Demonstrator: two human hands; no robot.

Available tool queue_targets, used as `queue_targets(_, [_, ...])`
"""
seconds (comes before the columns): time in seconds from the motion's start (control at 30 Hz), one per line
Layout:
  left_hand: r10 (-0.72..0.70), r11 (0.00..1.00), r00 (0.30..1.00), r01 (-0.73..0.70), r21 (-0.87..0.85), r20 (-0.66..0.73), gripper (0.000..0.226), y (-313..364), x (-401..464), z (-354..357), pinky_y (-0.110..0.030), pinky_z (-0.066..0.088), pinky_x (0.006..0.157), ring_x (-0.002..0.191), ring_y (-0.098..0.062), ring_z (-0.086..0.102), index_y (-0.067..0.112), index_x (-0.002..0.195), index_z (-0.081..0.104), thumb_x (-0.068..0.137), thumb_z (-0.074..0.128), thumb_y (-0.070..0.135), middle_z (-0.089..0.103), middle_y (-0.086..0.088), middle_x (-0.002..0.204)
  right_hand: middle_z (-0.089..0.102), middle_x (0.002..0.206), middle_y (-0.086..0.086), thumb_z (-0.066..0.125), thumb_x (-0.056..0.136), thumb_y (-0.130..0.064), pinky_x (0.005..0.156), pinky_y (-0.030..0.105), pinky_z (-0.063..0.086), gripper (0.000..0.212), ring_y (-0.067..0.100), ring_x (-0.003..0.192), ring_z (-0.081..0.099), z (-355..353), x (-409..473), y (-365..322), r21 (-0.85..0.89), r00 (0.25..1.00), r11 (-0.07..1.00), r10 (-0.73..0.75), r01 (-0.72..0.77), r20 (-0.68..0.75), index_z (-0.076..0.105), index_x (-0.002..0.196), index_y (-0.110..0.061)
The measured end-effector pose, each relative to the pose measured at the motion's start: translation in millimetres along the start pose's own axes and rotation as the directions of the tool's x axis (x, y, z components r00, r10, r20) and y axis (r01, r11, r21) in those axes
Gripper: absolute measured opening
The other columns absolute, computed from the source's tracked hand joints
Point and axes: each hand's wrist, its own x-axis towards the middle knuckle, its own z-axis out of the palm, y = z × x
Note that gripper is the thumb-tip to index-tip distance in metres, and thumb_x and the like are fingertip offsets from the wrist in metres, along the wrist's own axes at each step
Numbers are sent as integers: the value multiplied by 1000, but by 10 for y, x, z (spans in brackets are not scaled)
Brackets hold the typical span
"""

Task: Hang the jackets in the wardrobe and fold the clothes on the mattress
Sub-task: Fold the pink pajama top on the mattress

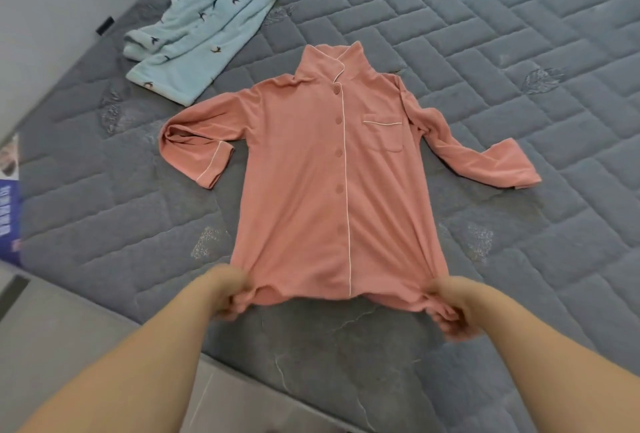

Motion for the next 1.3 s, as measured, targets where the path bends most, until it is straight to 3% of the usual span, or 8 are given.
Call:
queue_targets(0.07, [67, 932, 982, 2, 363, -177, 17, -66, 108, 35, -32, 53, 70, 69, -27, 64, 3, 87, 61, 90, 53, 17, 66, -15, 80, 65, 78, 11, 49, 86, -30, 77, 33, 52, 26, 22, 67, 59, 65, 120, 14, -289, 977, 956, -103, 45, -188, 62, 88, -8])
queue_targets(0.2, [91, 909, 965, 20, 416, -244, 86, 58, 571, -37, -40, 43, 106, 126, -33, 53, 9, 140, 50, 67, 43, 55, 52, -14, 142, 43, 140, 14, 46, 78, -36, 102, 44, 40, 65, 33, 126, 46, 166, 84, -199, -353, 896, 935, -182, 31, -404, 46, 136, -7])
queue_targets(0.5, [114, 992, 927, -122, 0, -357, 76, 904, 221, -682, -34, 45, 86, 113, -38, 57, -1, 140, 35, 76, 63, 28, 55, -21, 129, 38, 141, 9, 50, 86, -25, 106, 42, 34, 57, 31, 134, 37, 685, -234, -1504, -540, 753, 693, -639, 477, -156, 36, 140, -12])
queue_targets(0.6, [24, 904, 939, -167, -393, -344, 57, 1068, 396, -1111, -40, 48, 79, 88, -32, 57, 2, 128, 41, 79, 65, 18, 57, -18, 105, 34, 149, 8, 46, 90, -24, 111, 42, 31, 62, 30, 138, 33, 1074, -250, -2095, -602, 666, 569, -742, 561, -81, 28, 148, -14])
queue_targets(0.7, [-68, 771, 957, -128, -624, -282, 59, 1149, 785, -1567, -46, 45, 86, 111, -34, 53, 11, 140, 42, 88, 64, 26, 51, -13, 131, 29, 153, 7, 44, 92, -24, 115, 41, 26, 65, 29, 140, 29, 1477, -221, -2666, -632, 614, 483, -789, 606, -13, 22, 153, -16])
queue_targets(1.07, [95, 656, 993, -120, -745, -76, 19, 1450, 1792, -2666, -41, 56, 76, 80, -28, 65, 7, 95, 67, 85, 52, 5, 70, -17, 92, 29, 154, 11, 37, 98, -33, 113, 46, 28, 44, 34, 137, 33, 2589, 231, -4565, -765, 491, 326, -871, 556, -14, 51, 137, -19])
queue_targets(1.2, [172, 842, 981, -195, -503, -94, 21, 1381, 1945, -3632, -50, 60, 75, 87, -36, 71, 0, 99, 68, 86, 56, 11, 67, -30, 107, 35, 149, 9, 36, 99, -34, 111, 45, 31, 41, 31, 134, 34, 2858, 216, -4928, -820, 496, 243, -866, 518, 56, 63, 119, -10])
queue_targets(1.3, [266, 963, 858, -219, 155, -439, 29, 1395, 1881, -4203, -39, 50, 86, 109, -38, 61, 1, 112, 60, 88, 47, 11, 63, -24, 120, 39, 144, 12, 41, 95, -27, 106, 42, 35, 36, 33, 129, 41, 3067, 160, -5065, -810, 545, 242, -831, 534, 111, 55, 120, -5])
